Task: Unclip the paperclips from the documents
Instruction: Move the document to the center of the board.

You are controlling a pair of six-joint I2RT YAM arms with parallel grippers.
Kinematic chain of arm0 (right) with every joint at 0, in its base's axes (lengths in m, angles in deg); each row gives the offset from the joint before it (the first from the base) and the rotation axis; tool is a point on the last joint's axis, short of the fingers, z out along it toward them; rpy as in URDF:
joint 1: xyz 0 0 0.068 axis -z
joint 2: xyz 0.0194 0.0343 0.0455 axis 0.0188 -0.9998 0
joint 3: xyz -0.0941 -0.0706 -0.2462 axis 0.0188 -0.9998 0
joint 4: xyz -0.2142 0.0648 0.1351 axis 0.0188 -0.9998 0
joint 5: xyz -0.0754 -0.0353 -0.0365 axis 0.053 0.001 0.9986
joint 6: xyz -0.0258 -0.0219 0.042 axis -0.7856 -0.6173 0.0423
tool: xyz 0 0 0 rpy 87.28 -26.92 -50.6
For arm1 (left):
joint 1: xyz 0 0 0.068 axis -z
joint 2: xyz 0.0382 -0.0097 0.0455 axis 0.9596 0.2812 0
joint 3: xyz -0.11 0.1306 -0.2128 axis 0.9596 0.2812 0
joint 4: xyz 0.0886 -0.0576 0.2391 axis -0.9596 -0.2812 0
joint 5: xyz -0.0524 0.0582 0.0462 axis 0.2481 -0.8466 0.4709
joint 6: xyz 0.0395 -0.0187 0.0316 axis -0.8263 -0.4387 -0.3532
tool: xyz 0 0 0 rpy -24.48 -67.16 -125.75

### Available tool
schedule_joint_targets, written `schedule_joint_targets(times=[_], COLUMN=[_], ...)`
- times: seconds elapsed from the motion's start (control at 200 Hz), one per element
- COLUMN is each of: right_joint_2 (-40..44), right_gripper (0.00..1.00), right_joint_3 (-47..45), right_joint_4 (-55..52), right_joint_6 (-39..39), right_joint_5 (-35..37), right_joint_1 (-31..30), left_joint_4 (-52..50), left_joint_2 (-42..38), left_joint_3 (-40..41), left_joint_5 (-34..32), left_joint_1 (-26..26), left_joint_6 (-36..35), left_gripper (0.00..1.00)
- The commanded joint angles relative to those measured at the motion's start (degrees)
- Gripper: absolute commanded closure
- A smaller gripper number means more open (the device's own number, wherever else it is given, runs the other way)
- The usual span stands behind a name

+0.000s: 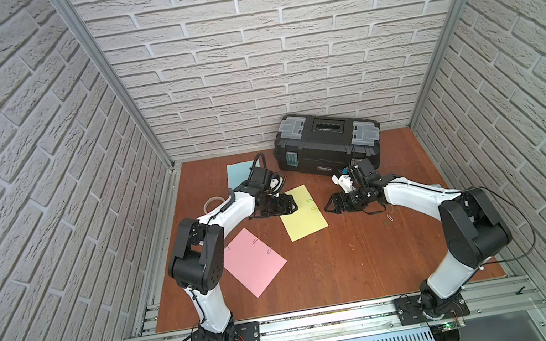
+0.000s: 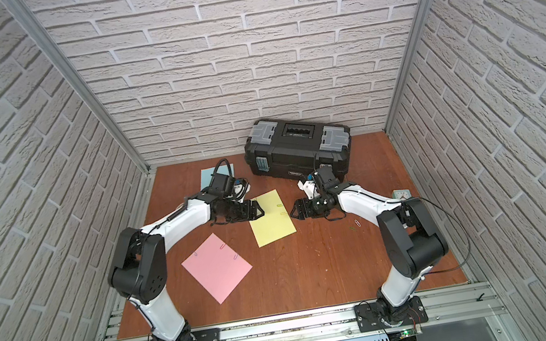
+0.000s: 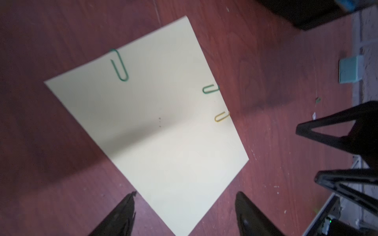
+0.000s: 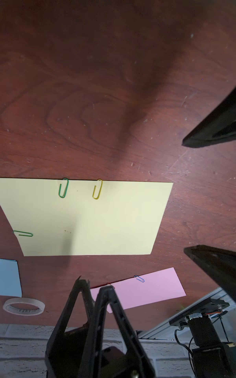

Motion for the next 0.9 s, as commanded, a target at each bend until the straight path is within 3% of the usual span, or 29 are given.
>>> schedule_joint_targets(times=[0.0, 0.29, 0.895], right_joint_2=[-3.62, -11.72, -13.9], right_gripper=[0.24, 0.29, 0.33], right_joint_3=[2.92, 7.21, 6.67], right_joint_4=[3.01, 4.99, 3.28], right_joint_6=[-1.12, 0.89, 0.92], right_joint_5=[0.37, 4.21, 6.97], right_joint_1=[-2.37, -6.06, -6.65], left_joint_4=[7.12, 9.24, 4.1], left_joint_2=[-0.46, 5.57, 14.27], left_joint_3=[3.41, 0.22, -6.08], left_joint_5=[-1.07, -3.95, -2.25], left_joint_1=[-2.61, -4.55, -2.4], left_joint_6=[4.12, 3.67, 1.39], left_gripper=[0.23, 0.24, 0.3])
